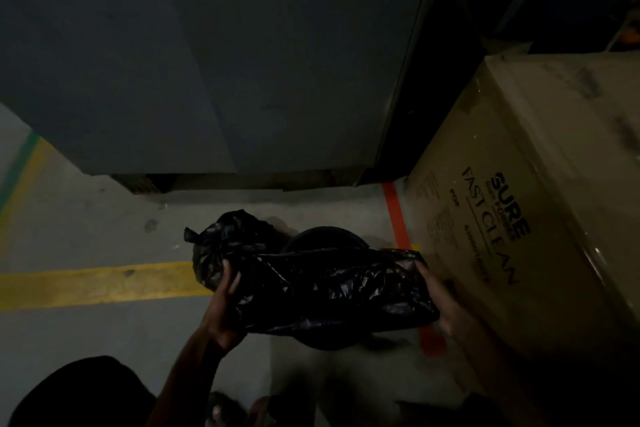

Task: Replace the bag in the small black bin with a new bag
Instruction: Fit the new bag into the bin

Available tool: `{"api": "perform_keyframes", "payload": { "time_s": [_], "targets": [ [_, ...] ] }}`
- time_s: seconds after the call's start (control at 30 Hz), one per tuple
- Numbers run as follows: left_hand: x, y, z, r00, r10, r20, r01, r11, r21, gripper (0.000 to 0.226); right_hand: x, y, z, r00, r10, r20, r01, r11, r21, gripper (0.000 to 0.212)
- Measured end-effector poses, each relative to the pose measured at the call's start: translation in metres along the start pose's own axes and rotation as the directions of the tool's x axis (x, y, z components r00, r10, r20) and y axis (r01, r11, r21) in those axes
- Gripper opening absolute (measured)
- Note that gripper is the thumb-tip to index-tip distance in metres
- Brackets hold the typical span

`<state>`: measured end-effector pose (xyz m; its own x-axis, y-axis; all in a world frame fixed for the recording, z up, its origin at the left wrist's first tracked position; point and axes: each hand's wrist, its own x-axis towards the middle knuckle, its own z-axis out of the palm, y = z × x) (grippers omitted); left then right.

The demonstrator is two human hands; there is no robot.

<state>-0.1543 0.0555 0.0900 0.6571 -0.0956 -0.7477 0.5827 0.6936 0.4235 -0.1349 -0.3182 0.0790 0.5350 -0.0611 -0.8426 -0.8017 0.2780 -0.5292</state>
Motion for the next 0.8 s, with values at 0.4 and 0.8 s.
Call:
{"api": "perform_keyframes", "payload": {
  "time_s": [0.4,0.8],
  "targets": [
    [0.076,0.036,0.02,0.996,-0.037,0.085,0.04,0.999,-0.034,0.054,0.094,-0.019,0.012,0.994,0.068,-0.085,-0.06,0.994,0.086,0.056],
    [0.108,0.043,0.054,0.999,-0.052,0.01,0.05,0.991,0.124,0.065,0.12,-0.036,0.033,0.973,0.127,-0.194,-0.113,0.99,0.08,0.055]
  ]
}}
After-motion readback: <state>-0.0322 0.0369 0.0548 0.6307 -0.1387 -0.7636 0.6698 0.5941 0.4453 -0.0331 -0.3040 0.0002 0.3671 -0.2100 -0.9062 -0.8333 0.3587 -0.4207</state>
